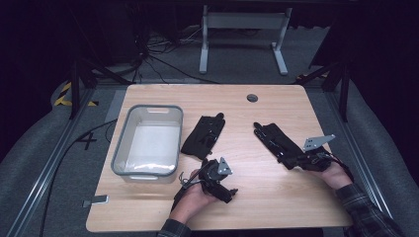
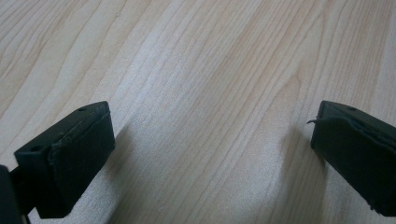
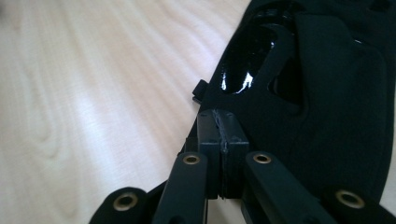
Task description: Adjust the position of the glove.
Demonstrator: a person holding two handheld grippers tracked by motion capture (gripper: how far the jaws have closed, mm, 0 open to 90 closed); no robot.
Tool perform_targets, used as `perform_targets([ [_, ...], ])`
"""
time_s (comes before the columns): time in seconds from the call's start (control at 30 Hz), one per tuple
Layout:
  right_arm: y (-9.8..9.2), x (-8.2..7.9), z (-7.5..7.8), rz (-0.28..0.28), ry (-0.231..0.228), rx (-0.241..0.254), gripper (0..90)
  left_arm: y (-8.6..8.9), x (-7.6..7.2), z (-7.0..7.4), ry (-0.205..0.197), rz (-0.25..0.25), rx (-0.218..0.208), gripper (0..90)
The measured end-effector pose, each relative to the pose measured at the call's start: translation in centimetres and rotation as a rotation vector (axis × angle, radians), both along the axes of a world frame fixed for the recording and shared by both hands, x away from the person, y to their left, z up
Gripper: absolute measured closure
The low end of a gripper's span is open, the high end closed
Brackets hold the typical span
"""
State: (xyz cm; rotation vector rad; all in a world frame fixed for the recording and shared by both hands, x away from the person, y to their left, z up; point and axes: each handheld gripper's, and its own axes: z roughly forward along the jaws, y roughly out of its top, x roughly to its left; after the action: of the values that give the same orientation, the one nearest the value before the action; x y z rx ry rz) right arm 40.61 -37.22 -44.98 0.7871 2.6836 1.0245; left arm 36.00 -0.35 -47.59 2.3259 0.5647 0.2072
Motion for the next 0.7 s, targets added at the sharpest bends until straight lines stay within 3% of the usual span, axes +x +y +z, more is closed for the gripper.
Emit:
perform_targets([
  [0.4, 1.2, -4.4, 0.1, 0.111, 0.043, -0.007, 90.0, 0.0, 0.0, 0.0, 0.000, 0.000, 0.000, 0.0],
  [0.47, 1.3, -4.5, 0.3, 0.121, 0.039, -0.017, 90.0, 0.0, 0.0, 0.0, 0.000, 0.000, 0.000, 0.0],
  [0.57, 1.3, -4.3, 0.9, 0.118, 0.020, 0.008, 90.0, 0.0, 0.0, 0.0, 0.000, 0.000, 0.000, 0.0],
  [0.7, 1.0, -3.1, 2.1, 0.095, -0.020, 0.030, 90.0, 0.0, 0.0, 0.0, 0.001, -0.001, -0.001, 0.0],
])
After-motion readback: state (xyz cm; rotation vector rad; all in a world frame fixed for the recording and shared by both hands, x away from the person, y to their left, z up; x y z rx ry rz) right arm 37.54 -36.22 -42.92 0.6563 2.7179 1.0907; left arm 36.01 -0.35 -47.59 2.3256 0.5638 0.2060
